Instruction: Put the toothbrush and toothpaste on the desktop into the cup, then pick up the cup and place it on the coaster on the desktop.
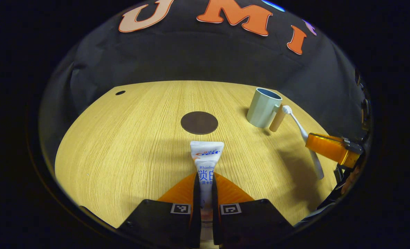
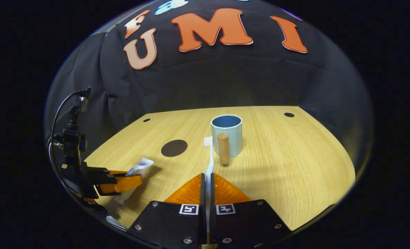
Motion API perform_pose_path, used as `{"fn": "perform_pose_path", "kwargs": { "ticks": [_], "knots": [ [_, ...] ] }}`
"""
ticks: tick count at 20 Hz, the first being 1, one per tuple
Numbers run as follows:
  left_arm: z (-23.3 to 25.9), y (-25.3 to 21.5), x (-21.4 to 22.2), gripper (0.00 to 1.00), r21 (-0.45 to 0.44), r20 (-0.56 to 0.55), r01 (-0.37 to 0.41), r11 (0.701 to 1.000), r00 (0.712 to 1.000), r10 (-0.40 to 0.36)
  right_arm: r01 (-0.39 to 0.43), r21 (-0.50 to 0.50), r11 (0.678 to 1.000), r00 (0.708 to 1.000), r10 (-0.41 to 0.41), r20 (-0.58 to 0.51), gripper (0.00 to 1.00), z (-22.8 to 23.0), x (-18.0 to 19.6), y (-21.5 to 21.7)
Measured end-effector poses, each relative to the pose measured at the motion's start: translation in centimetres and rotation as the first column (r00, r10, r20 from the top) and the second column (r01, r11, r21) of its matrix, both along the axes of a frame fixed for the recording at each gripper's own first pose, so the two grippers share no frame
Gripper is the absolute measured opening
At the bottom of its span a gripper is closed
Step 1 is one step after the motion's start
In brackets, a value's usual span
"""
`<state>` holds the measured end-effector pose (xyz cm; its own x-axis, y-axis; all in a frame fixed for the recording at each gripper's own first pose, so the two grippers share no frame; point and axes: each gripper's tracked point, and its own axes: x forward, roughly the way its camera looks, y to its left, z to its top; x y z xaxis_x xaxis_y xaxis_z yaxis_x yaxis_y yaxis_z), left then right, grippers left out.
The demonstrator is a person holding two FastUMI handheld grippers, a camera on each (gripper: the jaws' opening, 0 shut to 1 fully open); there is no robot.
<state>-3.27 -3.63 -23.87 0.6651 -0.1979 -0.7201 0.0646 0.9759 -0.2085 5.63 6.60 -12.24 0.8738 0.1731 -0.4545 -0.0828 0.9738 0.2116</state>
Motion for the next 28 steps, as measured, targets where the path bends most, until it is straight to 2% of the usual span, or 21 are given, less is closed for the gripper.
{"fn": "perform_pose_path", "kwargs": {
  "ticks": [8,17,25,28],
  "knots": [
    [0.1,0.3,0.0,0.18,-0.007,0.006,-0.007,1.0,1.0,0.007,-0.009,0.02,1.0,0.99,0.006,0.142,0.04,4.5,3.2,-0.2],
    [0.2,1.2,0.6,0.17,-0.005,0.017,-0.017,1.0,1.0,0.017,-0.014,0.109,0.994,0.977,-0.01,0.213,0.04,5.8,6.8,-1.0],
    [0.9,1.6,1.5,0.17,-0.02,0.048,-0.005,1.0,0.999,0.006,0.027,0.113,0.993,0.954,-0.06,0.295,0.04,6.1,11.7,-2.8],
    [0.8,1.5,1.4,0.17,-0.027,0.061,0.004,1.0,0.998,-0.002,0.04,0.111,0.993,0.935,-0.077,0.346,0.04,6.7,13.3,-3.6]
  ]
}}
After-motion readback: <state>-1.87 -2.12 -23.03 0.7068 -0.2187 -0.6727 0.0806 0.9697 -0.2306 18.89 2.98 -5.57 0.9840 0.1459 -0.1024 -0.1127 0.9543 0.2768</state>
